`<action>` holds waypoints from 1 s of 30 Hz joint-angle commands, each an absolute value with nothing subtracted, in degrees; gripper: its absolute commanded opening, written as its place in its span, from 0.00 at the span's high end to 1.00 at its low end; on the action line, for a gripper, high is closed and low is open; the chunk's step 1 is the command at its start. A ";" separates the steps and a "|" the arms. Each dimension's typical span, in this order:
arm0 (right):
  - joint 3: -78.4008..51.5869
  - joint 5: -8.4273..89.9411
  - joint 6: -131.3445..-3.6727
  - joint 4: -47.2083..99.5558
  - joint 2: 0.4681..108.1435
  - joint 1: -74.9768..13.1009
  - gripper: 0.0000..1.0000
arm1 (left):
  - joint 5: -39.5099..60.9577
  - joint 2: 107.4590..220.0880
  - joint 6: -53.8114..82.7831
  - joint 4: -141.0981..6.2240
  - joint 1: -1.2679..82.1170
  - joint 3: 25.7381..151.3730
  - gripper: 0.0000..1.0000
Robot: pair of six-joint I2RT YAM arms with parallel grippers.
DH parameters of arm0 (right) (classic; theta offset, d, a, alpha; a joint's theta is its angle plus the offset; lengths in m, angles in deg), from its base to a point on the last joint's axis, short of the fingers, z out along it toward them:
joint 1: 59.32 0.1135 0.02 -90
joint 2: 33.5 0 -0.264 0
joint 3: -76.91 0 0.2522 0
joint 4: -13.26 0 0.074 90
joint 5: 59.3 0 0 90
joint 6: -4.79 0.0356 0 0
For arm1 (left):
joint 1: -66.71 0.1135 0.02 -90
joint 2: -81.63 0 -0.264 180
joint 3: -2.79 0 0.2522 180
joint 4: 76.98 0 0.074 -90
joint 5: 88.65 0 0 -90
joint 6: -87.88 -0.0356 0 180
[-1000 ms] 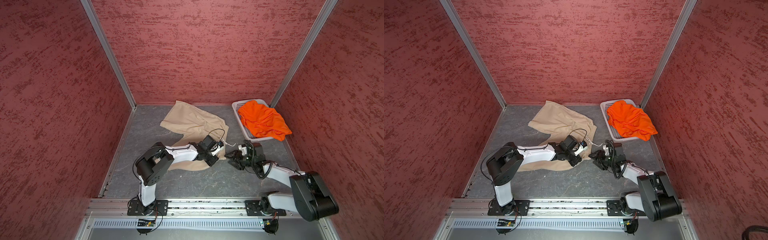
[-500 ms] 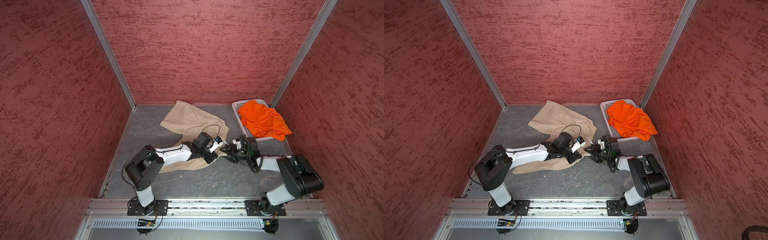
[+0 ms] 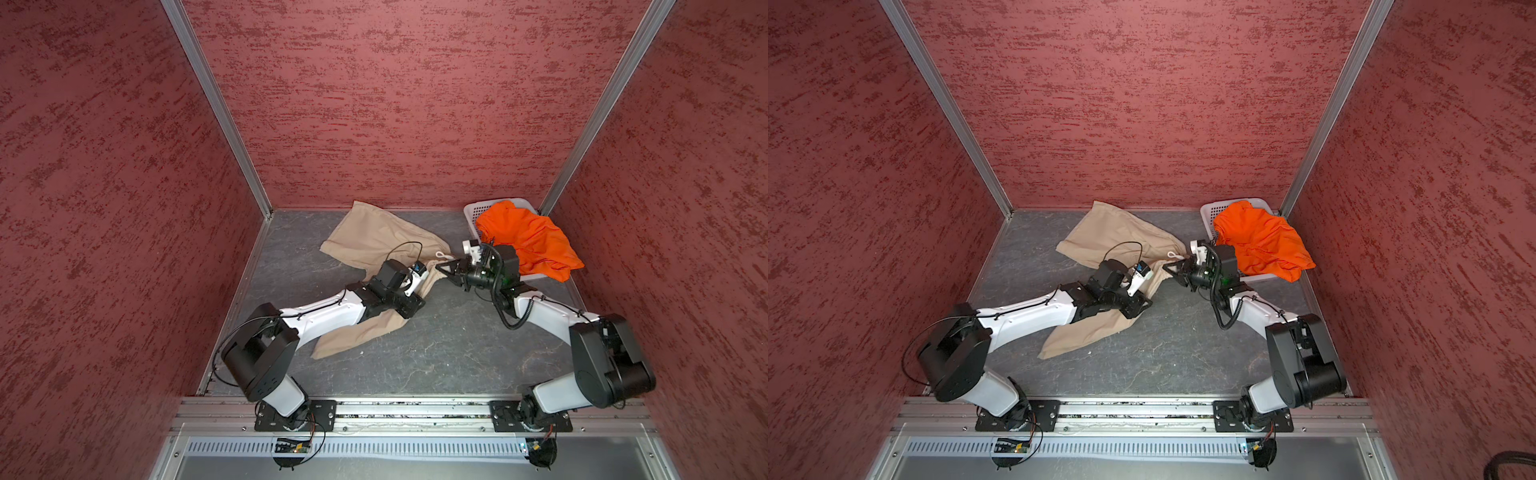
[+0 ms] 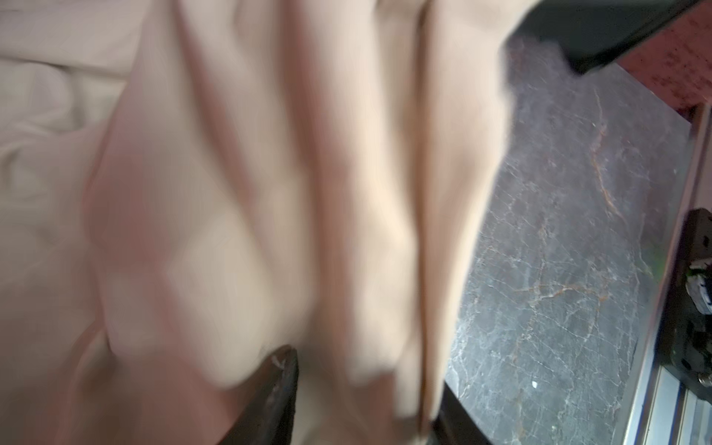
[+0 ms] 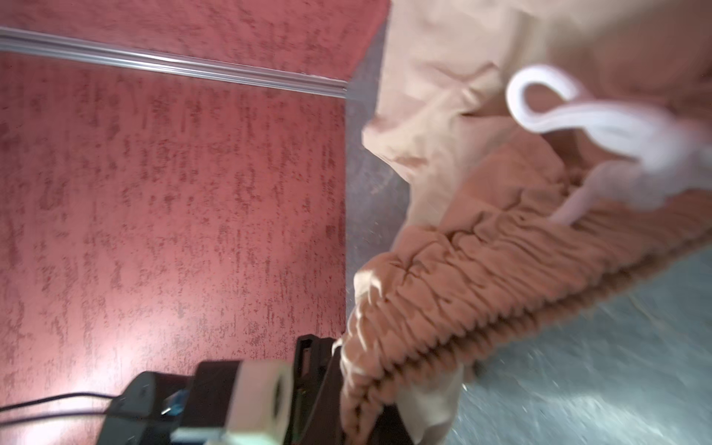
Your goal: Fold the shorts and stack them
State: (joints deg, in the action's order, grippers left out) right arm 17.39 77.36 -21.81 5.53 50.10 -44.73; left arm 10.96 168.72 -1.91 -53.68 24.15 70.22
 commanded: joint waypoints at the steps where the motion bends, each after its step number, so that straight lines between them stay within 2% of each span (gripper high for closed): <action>1: 10.08 75.63 -26.39 12.00 47.56 -44.57 0.94 | 5.18 163.63 2.15 -53.90 26.49 66.66 0.47; 6: -1.84 75.57 -31.88 20.98 47.84 -44.59 0.95 | 4.07 156.84 5.48 -56.43 29.83 60.36 0.43; 14: -17.27 71.47 -34.97 25.61 48.16 -44.47 0.97 | 9.55 151.80 7.85 -64.93 27.86 53.67 0.37; 22: -27.08 57.45 -38.90 27.53 46.98 -40.78 1.00 | 4.30 152.26 7.73 -67.39 20.56 54.85 0.36; 26: -28.19 48.00 -41.83 27.62 46.07 -36.94 1.00 | 0.92 154.72 8.15 -70.74 16.95 54.96 0.36; 30: -27.62 43.21 -42.83 27.64 45.64 -36.29 1.00 | -3.48 158.89 8.82 -70.42 13.46 57.01 0.36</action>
State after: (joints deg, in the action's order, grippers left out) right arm -26.37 51.22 -40.85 28.17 47.45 -36.25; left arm 0.84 156.39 7.99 -68.54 15.14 55.03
